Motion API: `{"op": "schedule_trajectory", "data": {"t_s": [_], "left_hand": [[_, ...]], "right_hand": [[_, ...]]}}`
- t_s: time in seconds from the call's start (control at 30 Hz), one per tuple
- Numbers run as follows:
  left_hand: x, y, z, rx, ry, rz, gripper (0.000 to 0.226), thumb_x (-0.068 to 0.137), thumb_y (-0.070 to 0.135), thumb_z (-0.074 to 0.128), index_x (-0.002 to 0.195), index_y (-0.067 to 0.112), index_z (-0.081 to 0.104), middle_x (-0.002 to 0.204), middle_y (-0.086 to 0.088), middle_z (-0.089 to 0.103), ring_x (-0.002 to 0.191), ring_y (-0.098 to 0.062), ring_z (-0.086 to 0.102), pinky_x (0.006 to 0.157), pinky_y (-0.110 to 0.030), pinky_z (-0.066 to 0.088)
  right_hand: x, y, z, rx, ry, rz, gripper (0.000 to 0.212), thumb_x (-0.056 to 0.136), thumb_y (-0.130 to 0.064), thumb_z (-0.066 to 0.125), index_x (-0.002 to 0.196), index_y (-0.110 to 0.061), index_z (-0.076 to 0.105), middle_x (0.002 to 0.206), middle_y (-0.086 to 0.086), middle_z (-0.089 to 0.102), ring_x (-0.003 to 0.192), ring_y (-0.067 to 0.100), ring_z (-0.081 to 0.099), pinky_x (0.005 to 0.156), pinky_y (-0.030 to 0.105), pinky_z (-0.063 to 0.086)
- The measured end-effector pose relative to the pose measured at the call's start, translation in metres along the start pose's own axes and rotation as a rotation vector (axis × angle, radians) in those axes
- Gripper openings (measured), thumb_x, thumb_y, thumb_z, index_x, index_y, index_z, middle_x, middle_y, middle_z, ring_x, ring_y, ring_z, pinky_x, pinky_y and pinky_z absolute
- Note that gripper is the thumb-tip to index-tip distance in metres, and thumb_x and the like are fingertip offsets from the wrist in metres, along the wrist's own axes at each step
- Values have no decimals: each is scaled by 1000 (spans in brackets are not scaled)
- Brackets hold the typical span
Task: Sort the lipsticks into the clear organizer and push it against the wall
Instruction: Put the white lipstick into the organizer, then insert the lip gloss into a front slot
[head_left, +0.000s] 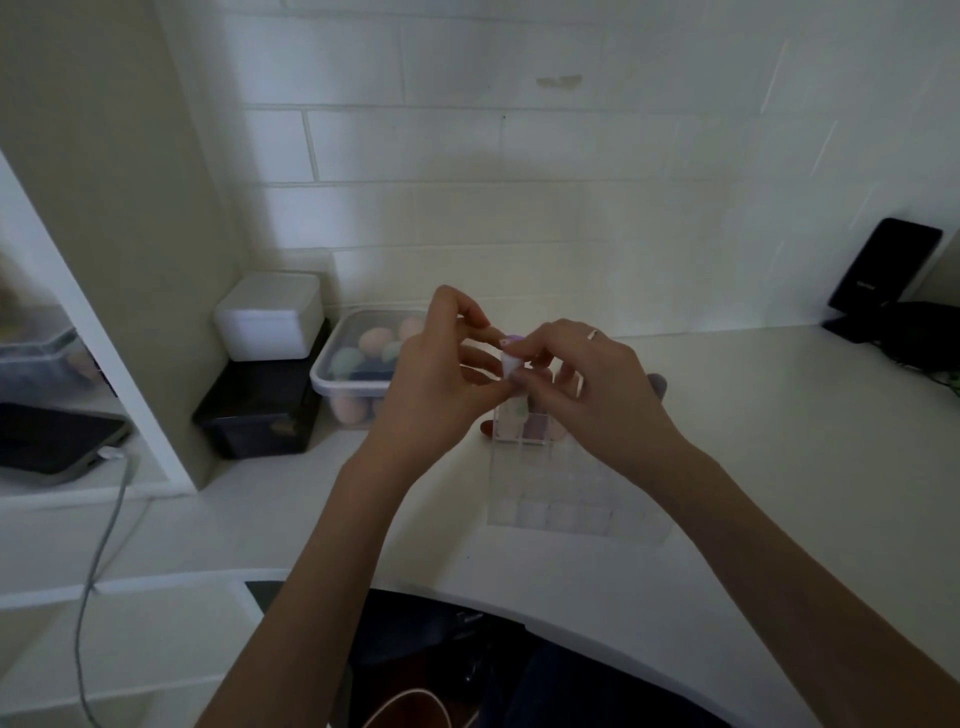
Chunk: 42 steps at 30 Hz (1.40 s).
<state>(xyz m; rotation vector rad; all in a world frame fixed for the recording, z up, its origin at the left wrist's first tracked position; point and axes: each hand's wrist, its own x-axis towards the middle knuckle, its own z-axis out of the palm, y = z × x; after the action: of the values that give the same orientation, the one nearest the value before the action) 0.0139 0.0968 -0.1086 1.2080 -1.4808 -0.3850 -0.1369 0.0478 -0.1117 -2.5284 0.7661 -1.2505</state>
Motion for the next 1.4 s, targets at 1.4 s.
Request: {"op": "schedule_trajectory", "data": {"t_s": [1.4], "left_hand": [[46, -53, 30, -139, 23, -210, 37, 78, -16, 51, 82, 20, 55, 95, -5, 67, 94, -32, 66, 81, -39, 54]], "right_hand": [[2, 185, 2, -232, -212, 619, 18, 89, -11, 59, 105, -11, 66, 105, 16, 59, 94, 29, 60, 78, 23, 43]]}}
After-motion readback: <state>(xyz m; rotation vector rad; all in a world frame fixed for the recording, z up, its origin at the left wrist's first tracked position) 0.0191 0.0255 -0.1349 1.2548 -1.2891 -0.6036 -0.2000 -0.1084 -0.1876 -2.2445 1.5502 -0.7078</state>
